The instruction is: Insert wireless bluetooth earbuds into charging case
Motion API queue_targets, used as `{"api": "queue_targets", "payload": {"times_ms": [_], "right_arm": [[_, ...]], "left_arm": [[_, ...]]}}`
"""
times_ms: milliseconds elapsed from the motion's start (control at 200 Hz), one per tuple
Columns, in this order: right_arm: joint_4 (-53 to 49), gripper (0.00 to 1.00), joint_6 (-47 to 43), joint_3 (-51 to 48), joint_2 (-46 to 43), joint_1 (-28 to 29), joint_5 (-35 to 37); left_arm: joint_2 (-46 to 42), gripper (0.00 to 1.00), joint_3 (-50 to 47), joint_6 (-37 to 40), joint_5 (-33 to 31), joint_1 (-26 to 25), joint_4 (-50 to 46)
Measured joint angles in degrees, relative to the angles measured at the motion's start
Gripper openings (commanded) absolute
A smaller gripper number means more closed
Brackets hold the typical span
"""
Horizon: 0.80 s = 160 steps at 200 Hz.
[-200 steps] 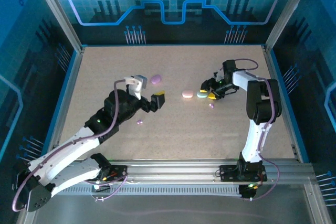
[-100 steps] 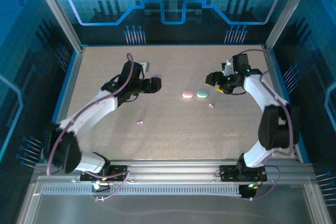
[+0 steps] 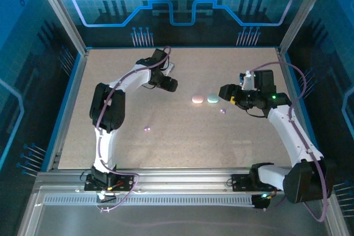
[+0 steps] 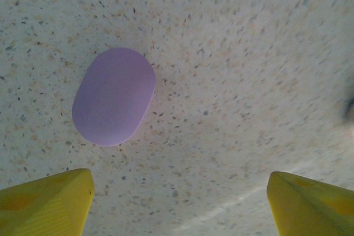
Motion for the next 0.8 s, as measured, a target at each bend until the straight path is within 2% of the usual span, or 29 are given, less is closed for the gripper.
{"api": "queue_targets", "payload": {"times_ms": [290,800], "right_arm": [[-0.9,0.75,0.9,-3.2,-0.7,0.0,-0.7],[-0.8,0.75,2.4,-4.7,0.5,0.3,-2.4]], "left_arm": [[7.8,0.71,7.0,8.9,0.2,3.3,-4.4],[11.0,0.61,10.5,12.4,1.2,4.0,-4.7]]}}
